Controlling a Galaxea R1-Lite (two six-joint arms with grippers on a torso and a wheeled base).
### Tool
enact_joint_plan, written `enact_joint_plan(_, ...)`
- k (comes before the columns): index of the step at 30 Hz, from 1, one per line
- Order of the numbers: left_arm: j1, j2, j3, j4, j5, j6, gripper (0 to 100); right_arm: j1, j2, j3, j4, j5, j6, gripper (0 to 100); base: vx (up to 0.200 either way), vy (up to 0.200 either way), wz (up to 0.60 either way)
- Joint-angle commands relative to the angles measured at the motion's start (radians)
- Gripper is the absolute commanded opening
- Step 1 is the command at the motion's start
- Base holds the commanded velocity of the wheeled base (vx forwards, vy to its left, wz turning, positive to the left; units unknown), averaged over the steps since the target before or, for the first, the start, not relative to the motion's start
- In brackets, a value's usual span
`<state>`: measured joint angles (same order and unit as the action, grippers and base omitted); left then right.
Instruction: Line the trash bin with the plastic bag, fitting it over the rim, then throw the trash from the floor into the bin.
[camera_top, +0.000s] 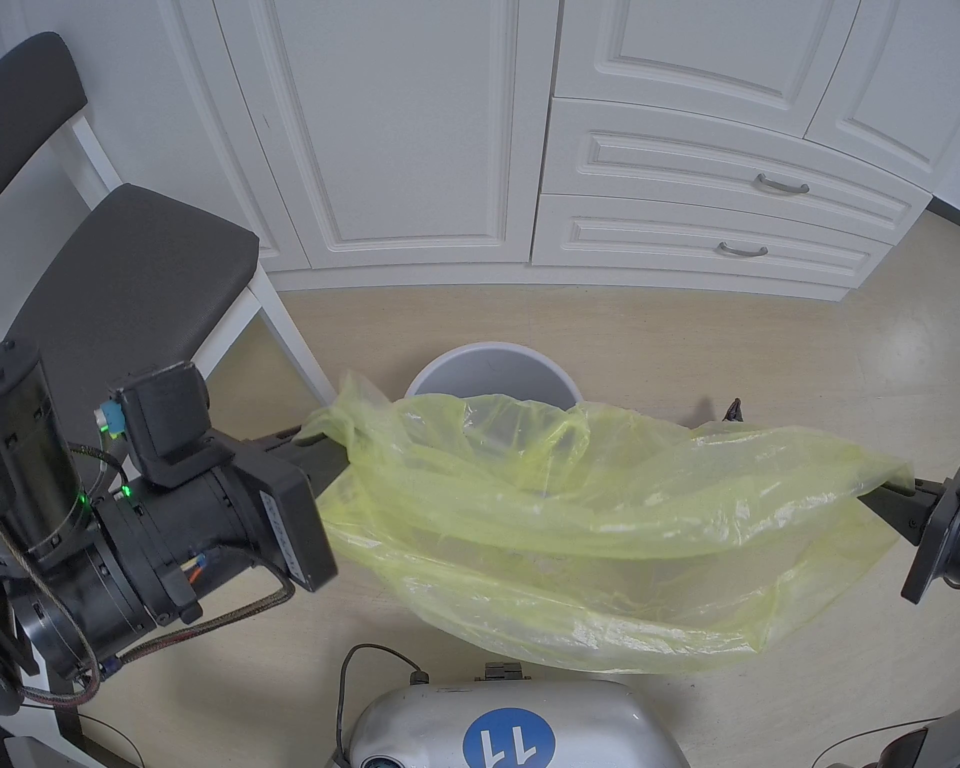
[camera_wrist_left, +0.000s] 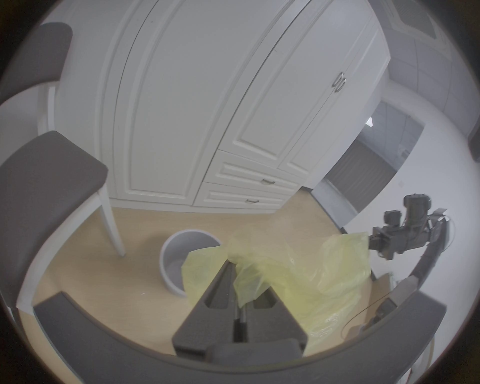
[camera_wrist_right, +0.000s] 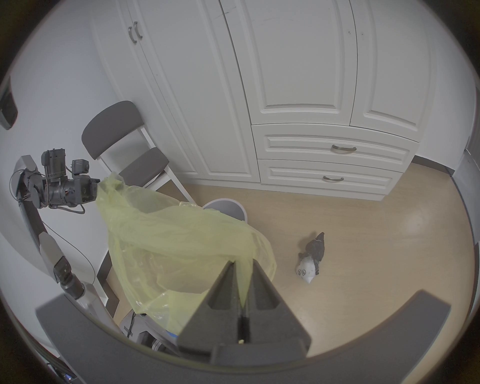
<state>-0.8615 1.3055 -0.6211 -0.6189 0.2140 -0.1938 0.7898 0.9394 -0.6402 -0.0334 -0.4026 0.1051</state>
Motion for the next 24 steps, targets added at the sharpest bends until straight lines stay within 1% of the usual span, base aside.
enact_joint_plan(1,-0.014,-0.009,0.023,-0.045,-0.048,-0.024,0,0.009,-0.008,0.017,-0.016,0.004,-0.002,0,0.000,0.000,0.00)
enact_joint_plan(2,-0.039,-0.017,0.046,-0.105,-0.085,-0.045,0,0.025,-0.007,0.024,-0.031,0.004,-0.002,0,0.000,0.000,0.00)
enact_joint_plan(3,-0.054,-0.020,0.064,-0.145,-0.104,-0.052,0,0.034,-0.007,0.027,-0.036,0.004,-0.002,0,0.000,0.000,0.00)
enact_joint_plan(4,-0.054,-0.020,0.064,-0.145,-0.104,-0.052,0,0.034,-0.007,0.027,-0.036,0.004,-0.002,0,0.000,0.000,0.00)
enact_joint_plan(5,-0.074,-0.022,0.096,-0.214,-0.136,-0.055,0,0.043,-0.005,0.030,-0.039,0.004,-0.002,0,0.000,0.000,0.00)
enact_joint_plan(6,-0.082,-0.019,0.116,-0.254,-0.157,-0.055,0,0.045,-0.005,0.030,-0.039,0.004,-0.001,0,0.000,0.000,0.00)
enact_joint_plan(10,-0.103,0.003,0.149,-0.347,-0.206,-0.061,0,0.049,-0.001,0.028,-0.052,0.010,0.001,0,0.000,0.000,0.00)
enact_joint_plan(12,-0.108,0.012,0.149,-0.361,-0.211,-0.070,0,0.054,0.006,0.028,-0.076,0.016,0.007,0,0.000,0.000,0.00)
enact_joint_plan(13,-0.111,0.041,0.147,-0.401,-0.213,-0.105,0,0.072,0.019,0.036,-0.145,0.030,0.018,0,0.000,0.000,0.00)
enact_joint_plan(18,-0.131,0.095,0.139,-0.476,-0.214,-0.180,0,0.105,0.053,0.057,-0.283,0.037,0.068,0,0.000,0.000,0.00)
enact_joint_plan(21,-0.134,0.144,0.123,-0.504,-0.208,-0.190,0,0.114,0.082,0.057,-0.321,0.041,0.105,0,0.000,0.000,0.00)
enact_joint_plan(24,-0.134,0.175,0.110,-0.538,-0.205,-0.199,0,0.126,0.101,0.057,-0.341,0.039,0.116,0,0.000,0.000,0.00)
